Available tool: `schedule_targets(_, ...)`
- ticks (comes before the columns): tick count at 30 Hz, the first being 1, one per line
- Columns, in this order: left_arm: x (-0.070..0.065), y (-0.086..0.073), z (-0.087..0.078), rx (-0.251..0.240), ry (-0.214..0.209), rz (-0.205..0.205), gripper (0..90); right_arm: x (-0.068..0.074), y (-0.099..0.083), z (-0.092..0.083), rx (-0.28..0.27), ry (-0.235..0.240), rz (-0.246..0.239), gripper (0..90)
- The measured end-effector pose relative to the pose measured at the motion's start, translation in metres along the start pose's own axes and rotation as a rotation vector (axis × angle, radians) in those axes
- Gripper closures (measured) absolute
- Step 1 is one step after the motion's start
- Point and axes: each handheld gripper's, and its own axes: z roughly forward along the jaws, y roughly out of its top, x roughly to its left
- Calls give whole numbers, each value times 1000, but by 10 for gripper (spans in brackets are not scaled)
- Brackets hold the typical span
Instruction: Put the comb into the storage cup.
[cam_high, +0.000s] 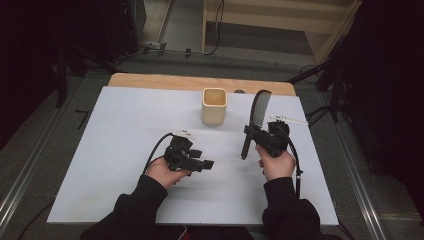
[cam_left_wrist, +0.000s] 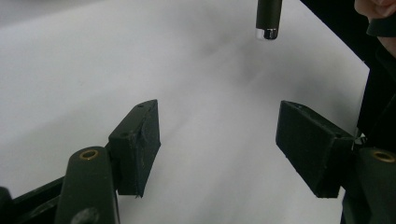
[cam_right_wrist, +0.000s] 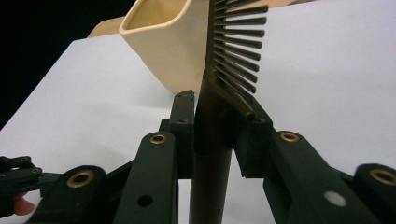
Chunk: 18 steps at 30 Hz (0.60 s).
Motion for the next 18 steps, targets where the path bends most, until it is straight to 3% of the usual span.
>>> schedule_targets(6, 0, -3, -9, -3, 35, 57, 285, 1, 0, -1, -11, -3, -15, 699)
schedule_targets(18, 7, -11, -26, 39, 45, 87, 275, 5, 1, -2, -33, -5, -46, 699)
